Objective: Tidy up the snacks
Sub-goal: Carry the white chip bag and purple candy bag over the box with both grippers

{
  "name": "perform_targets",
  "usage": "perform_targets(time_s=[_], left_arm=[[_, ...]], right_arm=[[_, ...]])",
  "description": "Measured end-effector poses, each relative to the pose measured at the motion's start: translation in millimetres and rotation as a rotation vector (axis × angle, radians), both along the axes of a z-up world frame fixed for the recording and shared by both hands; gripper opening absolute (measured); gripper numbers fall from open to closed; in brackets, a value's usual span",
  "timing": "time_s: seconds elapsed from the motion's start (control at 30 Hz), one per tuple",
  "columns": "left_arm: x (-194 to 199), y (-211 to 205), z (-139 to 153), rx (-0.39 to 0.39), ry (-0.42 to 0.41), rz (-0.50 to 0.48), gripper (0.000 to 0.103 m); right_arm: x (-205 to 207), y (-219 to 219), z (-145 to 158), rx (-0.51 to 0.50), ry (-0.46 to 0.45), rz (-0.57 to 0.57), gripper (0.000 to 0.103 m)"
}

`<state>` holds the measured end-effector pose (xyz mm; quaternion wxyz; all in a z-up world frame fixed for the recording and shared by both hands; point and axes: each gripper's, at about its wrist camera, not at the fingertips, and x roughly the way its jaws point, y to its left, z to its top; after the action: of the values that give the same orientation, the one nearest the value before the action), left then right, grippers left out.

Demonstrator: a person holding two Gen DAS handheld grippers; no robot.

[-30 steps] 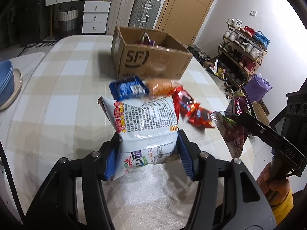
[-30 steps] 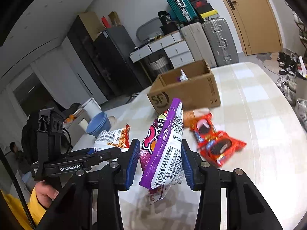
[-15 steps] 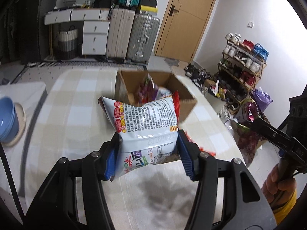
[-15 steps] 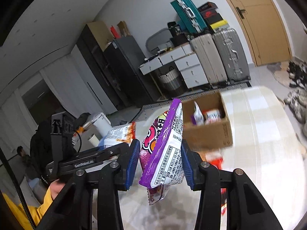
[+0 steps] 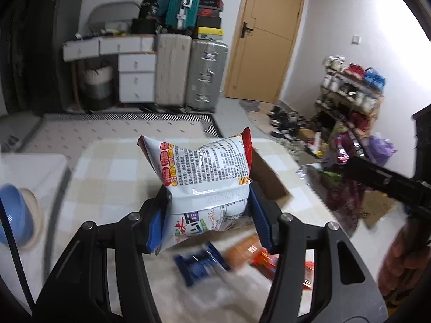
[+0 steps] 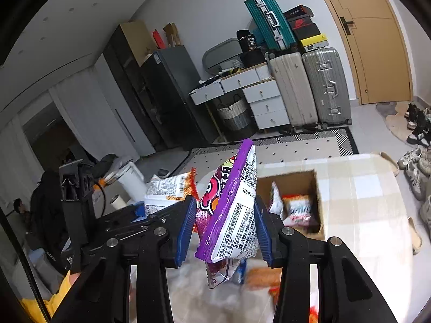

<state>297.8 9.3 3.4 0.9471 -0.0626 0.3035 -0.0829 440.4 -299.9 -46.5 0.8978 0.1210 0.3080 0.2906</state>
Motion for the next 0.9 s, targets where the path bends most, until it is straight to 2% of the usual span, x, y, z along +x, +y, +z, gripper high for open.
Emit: perform_targets(time_s=[0.13,0.23,0.4,0.9], left_arm=[[30.7,-2.0,5.2,0.008,0.01,-0.002,0.053],[55.3,-5.2,5.8,0.043,0.017,0.0,0.053],[94.0,-12.3,1.0,0.047,0.052,-0.02,0.053],[179.3,-44.0,-53.0,0.1,0.138,-0.054,0.053]], right_arm=[[26.0,3.5,2.5,-0.014,-0.007,-0.007,0.043],[47.6,6.4,2.1,-0.021,0.01,-0.011,0.043],[78.6,9.4,-4.2,-0.056,0.034,-0.022,0.043],[133.9,7.8,-51.6,-0.091,0.143,-0.052,0.043]])
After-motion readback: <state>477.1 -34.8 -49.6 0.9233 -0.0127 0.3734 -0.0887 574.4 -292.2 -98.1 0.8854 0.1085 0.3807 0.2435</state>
